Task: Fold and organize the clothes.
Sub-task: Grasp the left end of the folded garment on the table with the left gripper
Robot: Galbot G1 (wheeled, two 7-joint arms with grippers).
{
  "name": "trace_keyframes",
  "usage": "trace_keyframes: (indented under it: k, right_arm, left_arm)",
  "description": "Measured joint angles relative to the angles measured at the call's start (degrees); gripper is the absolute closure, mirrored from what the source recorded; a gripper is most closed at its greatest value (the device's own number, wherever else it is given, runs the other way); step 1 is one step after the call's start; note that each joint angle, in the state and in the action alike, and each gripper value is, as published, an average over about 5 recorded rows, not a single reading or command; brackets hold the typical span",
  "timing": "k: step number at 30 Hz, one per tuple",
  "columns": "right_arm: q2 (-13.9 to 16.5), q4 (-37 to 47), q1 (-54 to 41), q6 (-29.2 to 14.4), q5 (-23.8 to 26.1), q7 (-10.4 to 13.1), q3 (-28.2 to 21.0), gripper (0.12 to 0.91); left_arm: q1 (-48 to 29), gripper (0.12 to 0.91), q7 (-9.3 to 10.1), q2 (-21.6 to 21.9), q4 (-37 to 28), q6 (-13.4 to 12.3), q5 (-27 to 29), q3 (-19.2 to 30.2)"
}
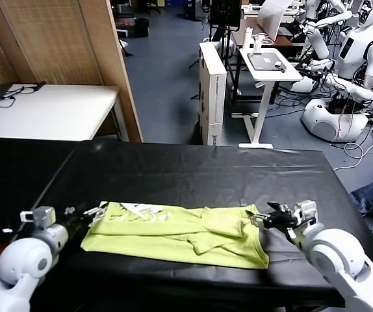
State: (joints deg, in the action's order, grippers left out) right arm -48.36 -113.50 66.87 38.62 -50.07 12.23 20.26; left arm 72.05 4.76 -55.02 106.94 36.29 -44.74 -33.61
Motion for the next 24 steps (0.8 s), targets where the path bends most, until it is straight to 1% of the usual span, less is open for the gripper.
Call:
trace_keyframes:
  k: [3, 6, 11, 16, 19, 21, 22, 24]
  right_arm:
    - [-1.3, 1.2, -0.4, -0.1, 0.5, 0.0, -0.4, 0.12]
    - [-2.6, 2.4, -0.7, -0.1, 1.0, -0.2, -0.9, 0.137]
    - [-4.0, 3.6, -0.8, -0.1, 1.4, -0.4, -1.2, 0.233]
    - [-4.3, 3.8, -0.9, -0.1, 1.4, -0.6, -1.3, 0.273]
    - [-4.3, 3.8, -0.8, -0.1, 1.4, -0.7, -1.2, 0.288]
    - [-4.3, 3.9, -0.8, -0.1, 1.4, -0.9, -1.2, 0.307]
    - [-4.3, 3.9, -0.8, -0.1, 1.5, -1.1, -1.2, 0.331]
    - [-4.3, 3.9, -0.7, -0.1, 1.5, -1.4, -1.1, 0.415]
  left_arm:
    - [-0.3, 0.131, -0.04, -0.2, -0.2, 0.0, 0.0, 0.3]
    - [-0.6, 0.162, -0.04, -0.2, -0.5, 0.0, 0.0, 0.5]
    - [-0.9, 0.226, 0.01, -0.7, -1.1, 0.0, -0.1, 0.9]
    - [-1.6, 0.294, 0.08, -1.3, -2.0, 0.0, -0.1, 1.5]
    - [-2.1, 0.36, 0.08, -1.5, -2.7, -0.2, 0.0, 1.8]
    - [-2.2, 0.437, 0.07, -1.6, -3.1, -0.5, 0.1, 1.8]
    - [-2.2, 0.485, 0.06, -1.6, -3.3, -0.6, 0.2, 1.8]
    - [-2.2, 0.608, 0.06, -1.7, -3.5, -0.8, 0.4, 1.8]
